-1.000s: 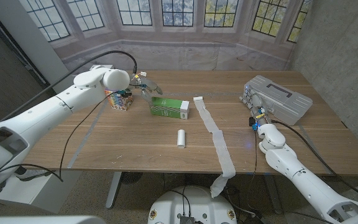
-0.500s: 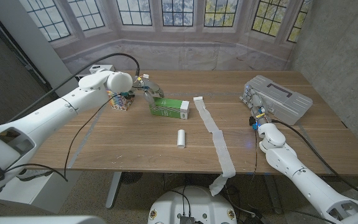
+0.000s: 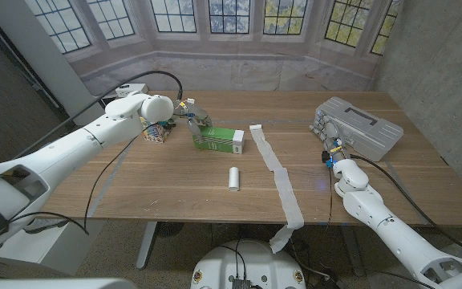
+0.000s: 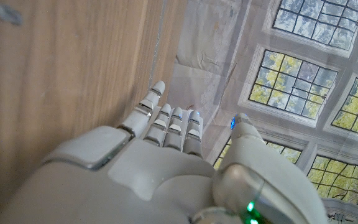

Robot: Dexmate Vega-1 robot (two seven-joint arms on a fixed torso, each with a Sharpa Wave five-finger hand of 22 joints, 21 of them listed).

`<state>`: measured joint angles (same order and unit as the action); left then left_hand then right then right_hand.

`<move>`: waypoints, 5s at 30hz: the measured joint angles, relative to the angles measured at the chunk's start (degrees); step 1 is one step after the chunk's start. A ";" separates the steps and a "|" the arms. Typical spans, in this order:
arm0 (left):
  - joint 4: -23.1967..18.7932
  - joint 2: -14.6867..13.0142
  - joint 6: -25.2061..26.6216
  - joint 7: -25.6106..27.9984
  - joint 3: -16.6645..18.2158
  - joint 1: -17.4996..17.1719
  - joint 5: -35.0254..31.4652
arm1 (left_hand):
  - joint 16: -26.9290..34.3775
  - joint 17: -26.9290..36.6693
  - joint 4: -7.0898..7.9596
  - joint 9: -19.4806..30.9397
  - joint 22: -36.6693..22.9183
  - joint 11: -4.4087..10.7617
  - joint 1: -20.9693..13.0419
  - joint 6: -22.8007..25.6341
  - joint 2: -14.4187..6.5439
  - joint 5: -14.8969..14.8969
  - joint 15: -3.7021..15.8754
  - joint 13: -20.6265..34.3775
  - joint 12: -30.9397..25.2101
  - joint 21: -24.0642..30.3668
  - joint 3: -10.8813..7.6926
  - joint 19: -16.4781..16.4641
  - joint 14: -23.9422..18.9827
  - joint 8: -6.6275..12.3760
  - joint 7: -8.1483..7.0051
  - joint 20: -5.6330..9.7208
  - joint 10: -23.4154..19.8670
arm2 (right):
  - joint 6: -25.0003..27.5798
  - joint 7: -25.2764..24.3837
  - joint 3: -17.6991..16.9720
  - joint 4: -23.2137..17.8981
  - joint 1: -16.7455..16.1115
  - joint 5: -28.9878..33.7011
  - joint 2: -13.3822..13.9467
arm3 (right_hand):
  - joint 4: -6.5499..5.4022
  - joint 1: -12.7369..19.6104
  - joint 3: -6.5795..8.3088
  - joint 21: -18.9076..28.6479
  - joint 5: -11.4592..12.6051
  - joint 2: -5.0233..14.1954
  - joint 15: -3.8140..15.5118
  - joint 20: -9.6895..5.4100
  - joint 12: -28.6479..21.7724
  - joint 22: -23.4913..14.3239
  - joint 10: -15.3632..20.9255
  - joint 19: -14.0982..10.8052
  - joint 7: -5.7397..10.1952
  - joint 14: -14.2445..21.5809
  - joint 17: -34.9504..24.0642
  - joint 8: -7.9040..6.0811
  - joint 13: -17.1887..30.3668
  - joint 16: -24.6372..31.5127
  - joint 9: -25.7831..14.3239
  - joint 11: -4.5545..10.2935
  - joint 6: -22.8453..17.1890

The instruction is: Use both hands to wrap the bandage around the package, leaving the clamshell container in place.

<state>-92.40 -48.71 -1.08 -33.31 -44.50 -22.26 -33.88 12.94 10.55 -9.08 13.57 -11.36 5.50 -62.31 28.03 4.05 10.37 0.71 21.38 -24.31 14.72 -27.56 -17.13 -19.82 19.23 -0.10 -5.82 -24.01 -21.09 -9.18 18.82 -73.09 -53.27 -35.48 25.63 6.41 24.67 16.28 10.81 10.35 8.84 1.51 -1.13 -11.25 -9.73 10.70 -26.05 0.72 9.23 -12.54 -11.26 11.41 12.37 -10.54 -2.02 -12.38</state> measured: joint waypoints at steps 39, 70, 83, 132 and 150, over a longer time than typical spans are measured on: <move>-5.25 -1.52 2.25 5.28 1.98 -4.90 -4.11 | 4.24 2.62 0.47 -0.68 0.01 4.96 -0.56 9.95 -0.50 0.89 4.91 3.60 -4.29 2.14 2.55 -4.89 -10.18 5.75 -4.52 1.42 -12.65 | 3.04 1.40 1.37 -2.89 1.39 1.44 2.38 | -0.01 0.00 0.00 0.00 0.00 0.00 -0.31 0.00 0.00 0.00 0.00 0.00 0.00 -0.30 0.00 0.00 0.00 0.00 0.03 0.00 0.01; -13.01 -4.42 7.23 6.72 5.82 -10.92 -3.04 | 3.97 2.63 0.42 -0.95 0.02 5.07 -0.19 9.95 -0.86 1.33 5.02 4.29 -4.02 2.14 2.59 -4.88 -10.28 6.06 -4.52 1.42 -12.75 | 11.77 3.17 5.81 -9.29 5.18 7.40 7.12 | 0.23 0.00 0.25 0.22 0.00 0.00 -0.31 0.45 -0.21 0.00 0.24 -0.02 -0.21 -0.30 0.30 0.00 -0.01 0.00 0.03 -0.23 -0.21; -14.48 -4.99 8.51 7.38 6.58 -12.56 -2.43 | 3.53 2.63 0.42 -0.92 0.02 5.15 -0.15 9.95 -0.90 1.33 5.02 4.80 -3.80 2.14 2.58 -4.66 -10.28 6.28 -4.52 1.64 -12.84 | 19.09 4.44 10.07 -12.55 9.78 13.14 9.29 | 2.29 2.54 1.96 0.33 0.00 0.02 -0.62 0.72 -1.29 0.00 3.84 -0.33 -0.11 0.73 0.83 0.00 -0.01 0.00 0.03 0.53 -2.39; -16.19 -6.26 10.33 6.53 7.21 -14.15 -0.80 | 2.64 3.44 0.16 -0.92 0.03 5.59 0.47 9.95 -1.52 1.76 5.04 6.14 -3.02 2.14 2.33 -4.13 -10.26 6.50 -4.52 2.17 -12.42 | 34.51 8.67 25.14 -16.83 24.98 44.48 9.38 | 4.08 24.15 5.53 2.21 0.00 -6.20 1.05 -2.57 -4.44 -0.02 18.09 -13.43 1.44 14.41 1.20 -2.12 0.79 2.27 -0.28 1.71 -14.77; -17.44 -7.04 11.57 5.49 7.47 -14.71 -0.03 | 2.31 3.70 -0.08 -0.91 0.03 5.77 0.50 9.95 -1.55 1.76 5.23 6.56 -2.80 2.14 2.09 -3.93 -10.06 6.51 -4.52 1.94 -12.21 | 34.94 10.70 31.82 -14.16 30.20 57.21 7.83 | 4.09 29.80 5.53 2.21 0.00 -6.89 1.22 -3.27 -5.51 -0.01 22.14 -16.20 3.38 18.26 0.66 -2.57 1.27 3.33 -0.55 4.31 -18.75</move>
<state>-109.84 -55.76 10.50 -27.82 -37.04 -36.97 -33.91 15.25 14.25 -9.16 12.66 -11.33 11.27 -61.81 37.98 2.50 12.12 5.94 27.95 -27.11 16.86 -25.46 -21.06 -29.87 25.74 -4.62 -3.88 -36.22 13.85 1.53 50.64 -87.25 -23.07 21.74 33.46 10.50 54.48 21.82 13.02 10.35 1.96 2.73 -4.40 -16.77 -9.75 32.84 -42.25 4.09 27.49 -11.88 -13.83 12.67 15.71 -11.09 2.29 -31.14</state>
